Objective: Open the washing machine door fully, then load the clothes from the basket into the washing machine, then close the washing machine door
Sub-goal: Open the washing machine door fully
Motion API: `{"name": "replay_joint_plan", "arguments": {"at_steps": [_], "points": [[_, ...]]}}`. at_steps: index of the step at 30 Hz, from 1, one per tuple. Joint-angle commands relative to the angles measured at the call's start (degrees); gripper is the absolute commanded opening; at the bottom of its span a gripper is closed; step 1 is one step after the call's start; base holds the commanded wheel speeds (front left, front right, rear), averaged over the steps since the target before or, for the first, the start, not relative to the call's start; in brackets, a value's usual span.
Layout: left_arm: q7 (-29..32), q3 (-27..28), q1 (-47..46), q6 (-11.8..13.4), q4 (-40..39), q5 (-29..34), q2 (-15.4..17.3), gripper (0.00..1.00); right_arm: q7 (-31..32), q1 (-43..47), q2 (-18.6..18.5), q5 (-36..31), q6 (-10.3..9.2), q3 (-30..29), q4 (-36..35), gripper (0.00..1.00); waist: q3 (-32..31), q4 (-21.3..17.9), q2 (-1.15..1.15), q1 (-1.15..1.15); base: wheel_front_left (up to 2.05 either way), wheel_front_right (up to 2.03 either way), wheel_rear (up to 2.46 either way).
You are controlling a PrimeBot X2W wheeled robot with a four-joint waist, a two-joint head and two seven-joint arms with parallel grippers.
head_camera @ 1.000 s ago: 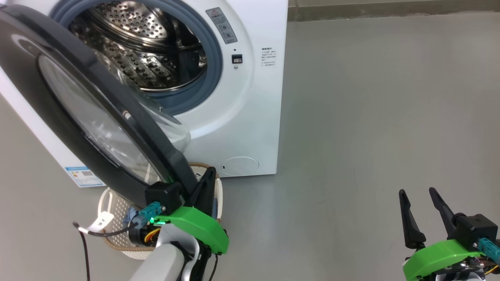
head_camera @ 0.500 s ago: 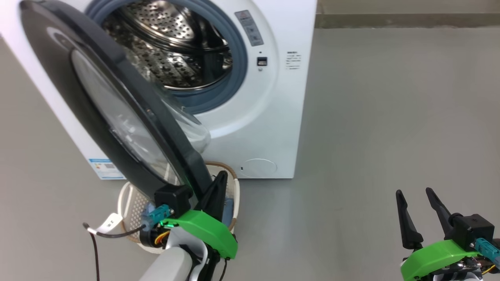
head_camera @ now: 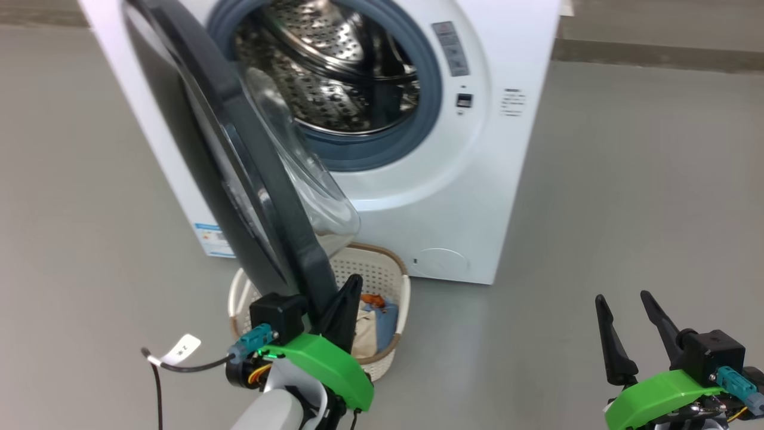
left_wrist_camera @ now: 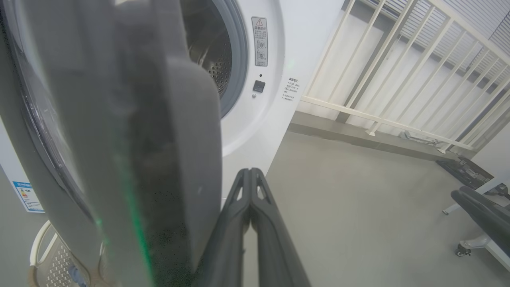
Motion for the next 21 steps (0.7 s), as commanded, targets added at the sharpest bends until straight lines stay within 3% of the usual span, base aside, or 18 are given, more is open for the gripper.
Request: {"name": "replay_joint_plan", "arguments": {"at_steps": [1,10,21], "points": [[-0.2,3.4,-1.3,1.0,-0.2,-0.3,3.2,0.00,-0.4,-0.6,-0.4,0.3,0.09,1.7,-1.2,1.00,-0.4,2.0,0.00,0.00,0.00,0.00,0.00],[0.3,2.5,0.3,1.4,-0.6,-0.3,3.9,0.00,-0.8,-0.4,-0.4,0.9,0.09,2.1,-0.7,1.00,-0.8,6.5,0.00,0.00,0.00,0.00,0.00],[-1.0,4.1,2.6,3.3,-2.6,-0.6,5.6,0.00,-1.4,-0.3,-0.4,1.2,0.09,2.0,0.2,1.00,-0.7,9.1,0.00,0.00,0.00,0.00,0.00]]}}
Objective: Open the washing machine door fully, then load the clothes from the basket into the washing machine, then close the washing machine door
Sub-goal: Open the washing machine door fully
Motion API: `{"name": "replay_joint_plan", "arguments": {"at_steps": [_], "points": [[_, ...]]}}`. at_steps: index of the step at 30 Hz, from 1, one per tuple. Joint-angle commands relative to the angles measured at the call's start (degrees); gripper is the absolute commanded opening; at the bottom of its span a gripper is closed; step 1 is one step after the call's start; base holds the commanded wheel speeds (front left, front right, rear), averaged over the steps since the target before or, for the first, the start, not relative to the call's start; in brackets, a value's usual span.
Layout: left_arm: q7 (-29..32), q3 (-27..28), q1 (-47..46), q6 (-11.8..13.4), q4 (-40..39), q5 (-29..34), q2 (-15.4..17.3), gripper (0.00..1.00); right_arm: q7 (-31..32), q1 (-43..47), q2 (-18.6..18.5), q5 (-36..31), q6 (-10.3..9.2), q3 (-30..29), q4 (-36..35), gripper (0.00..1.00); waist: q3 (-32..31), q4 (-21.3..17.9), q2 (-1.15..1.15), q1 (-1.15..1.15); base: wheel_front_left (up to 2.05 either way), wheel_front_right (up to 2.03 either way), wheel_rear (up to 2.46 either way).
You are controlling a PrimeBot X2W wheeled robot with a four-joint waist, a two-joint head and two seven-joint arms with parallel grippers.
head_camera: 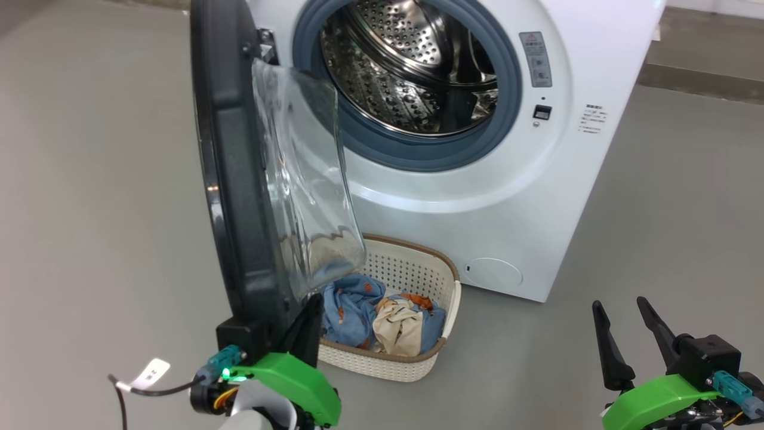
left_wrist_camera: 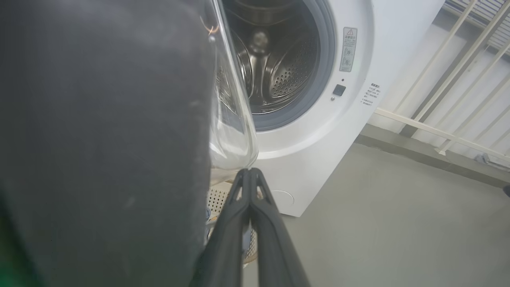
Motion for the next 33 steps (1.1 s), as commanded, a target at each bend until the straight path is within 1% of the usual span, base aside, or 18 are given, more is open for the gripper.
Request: {"name": "replay_joint_plan", "arguments": {"at_steps": [1,13,21,23,33], "points": [[-0.9,2.9,-0.8,1.0,-1.4,-0.5,1.9,0.00,-0.6,-0.6,-0.4,0.6,0.09,1.6,-1.2,1.00,0.0,0.5,0.00,0.00,0.00,0.00,0.00],[-2.0,7.7,1.5,3.1,-3.8,-2.3,5.1,0.00,-0.5,-0.9,-0.4,0.2,0.09,1.8,-1.5,1.00,1.4,2.3,0.00,0.00,0.00,0.00,0.00],[-3.1,14.2,3.0,4.5,-5.6,-3.9,7.4,0.00,0.4,-1.1,-0.4,-0.9,0.09,1.3,-2.6,1.00,2.8,2.5,0.00,0.00,0.00,0.00,0.00],[-3.2,15.1,3.1,4.6,-5.9,-4.1,7.6,0.00,0.6,-1.1,-0.4,-1.0,0.09,1.3,-2.7,1.00,2.9,2.5,0.00,0.00,0.00,0.00,0.00],[-3.5,23.0,4.5,4.9,-7.9,-4.2,8.5,0.00,2.5,-1.0,-0.4,-3.1,0.09,2.2,-5.4,1.00,5.3,2.9,0.00,0.00,0.00,0.00,0.00]]}}
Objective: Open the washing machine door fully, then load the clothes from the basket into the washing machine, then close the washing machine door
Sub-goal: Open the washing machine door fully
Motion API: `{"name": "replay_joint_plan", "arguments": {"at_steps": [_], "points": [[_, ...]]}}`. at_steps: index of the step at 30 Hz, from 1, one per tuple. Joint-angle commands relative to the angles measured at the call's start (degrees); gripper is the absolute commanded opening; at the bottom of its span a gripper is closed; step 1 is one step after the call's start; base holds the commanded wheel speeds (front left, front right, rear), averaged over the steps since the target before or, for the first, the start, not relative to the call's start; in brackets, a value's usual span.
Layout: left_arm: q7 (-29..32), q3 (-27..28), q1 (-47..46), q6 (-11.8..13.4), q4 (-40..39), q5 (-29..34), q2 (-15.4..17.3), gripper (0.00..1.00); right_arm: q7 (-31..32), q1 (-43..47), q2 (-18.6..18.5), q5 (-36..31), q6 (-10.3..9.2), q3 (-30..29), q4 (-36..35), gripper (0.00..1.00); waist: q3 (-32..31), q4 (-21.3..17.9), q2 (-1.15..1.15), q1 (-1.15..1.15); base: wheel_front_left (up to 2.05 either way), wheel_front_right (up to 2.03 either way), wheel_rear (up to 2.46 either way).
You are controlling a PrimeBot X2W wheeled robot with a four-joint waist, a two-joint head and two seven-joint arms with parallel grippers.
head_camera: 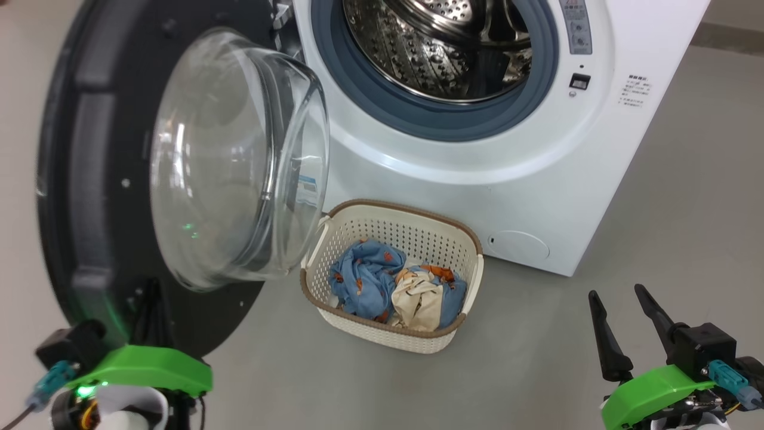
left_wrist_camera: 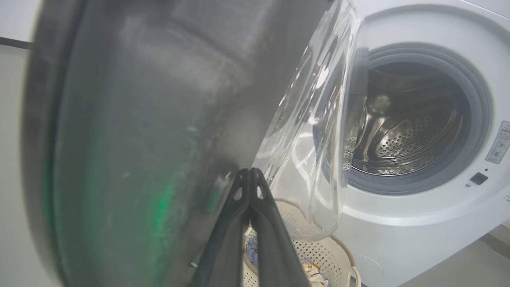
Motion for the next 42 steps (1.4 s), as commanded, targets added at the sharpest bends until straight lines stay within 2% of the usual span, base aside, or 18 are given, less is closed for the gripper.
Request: {"name": "replay_joint_plan", "arguments": {"at_steps": [1,12,23,33,42], "points": [[-0.8,3.5,-0.9,0.7,-1.4,0.0,2.7,0.00,0.1,-1.0,-0.4,-0.6,0.09,1.5,-1.8,1.00,0.6,0.0,0.00,0.00,0.00,0.00,0.00],[-0.9,14.4,-2.6,-1.3,-1.1,1.1,2.9,0.00,3.5,-1.6,-0.6,-4.1,0.09,2.1,-6.4,1.00,6.5,-0.7,0.00,0.00,0.00,0.00,0.00],[-0.9,23.5,-9.7,-4.6,3.9,2.8,3.9,0.00,7.5,-2.3,-4.3,-4.9,0.09,3.2,-11.6,1.00,14.0,-0.8,0.00,0.00,0.00,0.00,0.00],[-0.9,30.3,-18.6,-10.1,13.1,2.7,6.9,0.00,11.3,-1.8,-8.2,-4.8,0.09,2.8,-16.8,1.00,19.2,0.4,0.00,0.00,0.00,0.00,0.00],[-0.9,34.7,-24.8,-13.5,20.8,4.6,9.7,0.00,13.4,-1.8,-10.5,-4.6,0.09,2.6,-19.8,1.00,22.3,1.5,0.00,0.00,0.00,0.00,0.00]]}}
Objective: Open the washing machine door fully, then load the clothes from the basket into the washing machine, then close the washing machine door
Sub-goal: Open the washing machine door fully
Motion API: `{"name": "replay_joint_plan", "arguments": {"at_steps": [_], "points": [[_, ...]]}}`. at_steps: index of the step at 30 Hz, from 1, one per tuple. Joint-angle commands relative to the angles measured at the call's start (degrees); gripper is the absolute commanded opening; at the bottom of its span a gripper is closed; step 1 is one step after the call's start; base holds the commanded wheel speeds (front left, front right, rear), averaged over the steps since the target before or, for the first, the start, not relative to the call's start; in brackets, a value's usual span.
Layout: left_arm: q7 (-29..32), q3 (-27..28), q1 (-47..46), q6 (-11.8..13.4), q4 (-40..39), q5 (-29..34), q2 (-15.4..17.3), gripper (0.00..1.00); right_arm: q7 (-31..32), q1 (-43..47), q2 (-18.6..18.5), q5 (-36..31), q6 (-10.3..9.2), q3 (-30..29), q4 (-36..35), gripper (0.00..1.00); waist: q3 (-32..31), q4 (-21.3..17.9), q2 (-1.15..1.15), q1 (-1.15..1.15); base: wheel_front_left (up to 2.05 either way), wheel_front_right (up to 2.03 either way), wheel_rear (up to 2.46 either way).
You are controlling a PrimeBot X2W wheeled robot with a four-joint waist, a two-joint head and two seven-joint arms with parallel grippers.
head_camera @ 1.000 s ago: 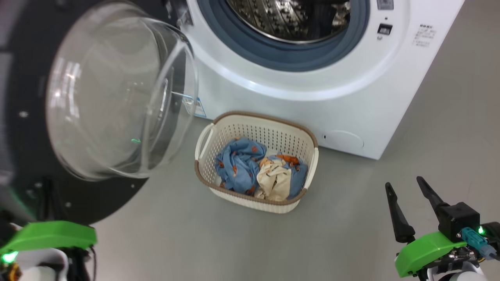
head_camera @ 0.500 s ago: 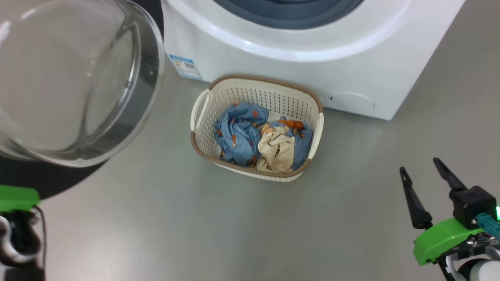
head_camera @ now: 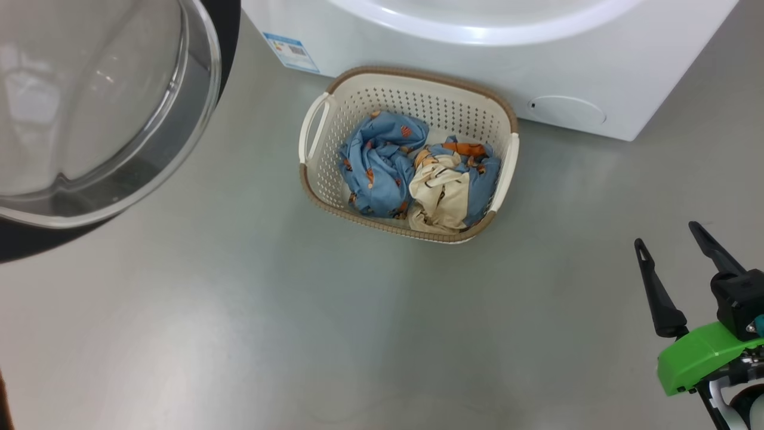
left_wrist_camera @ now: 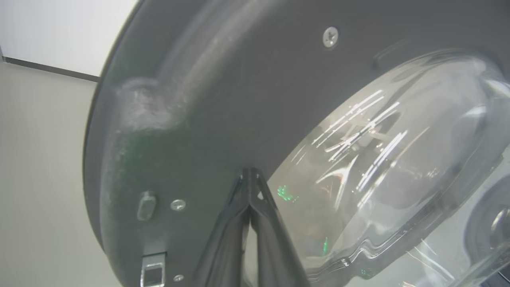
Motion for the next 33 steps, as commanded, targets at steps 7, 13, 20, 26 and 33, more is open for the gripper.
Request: {"name": "replay_joint_plan", "arguments": {"at_steps": [7,13,20,26,33], "points": [[-0.4,4.3,-3.8,-2.0,1.6,4.2,5.1,0.00,0.6,-0.8,-1.1,0.1,0.09,1.3,-2.6,1.00,1.4,0.9,0.00,0.00,0.00,0.00,0.00],[-0.4,5.8,-4.2,-3.5,2.9,7.2,4.9,0.00,-0.1,-1.4,-0.7,0.3,0.09,1.4,-1.7,1.00,0.1,0.5,0.00,0.00,0.00,0.00,0.00],[-0.4,6.1,-3.4,-5.5,3.3,9.5,4.0,0.00,-2.0,-2.4,1.2,0.5,0.09,1.3,0.5,1.00,-2.5,-0.5,0.00,0.00,0.00,0.00,0.00],[-0.4,4.4,-1.1,-6.5,2.2,11.8,3.2,0.00,-4.6,-3.3,3.6,0.6,0.09,0.9,3.5,1.00,-5.7,-2.0,0.00,0.00,0.00,0.00,0.00],[-0.4,-0.1,3.7,-7.2,-0.1,14.5,0.9,0.00,-8.5,-4.1,6.8,1.0,0.09,-0.1,8.7,1.00,-10.4,-4.4,0.00,0.00,0.00,0.00,0.00]]}}
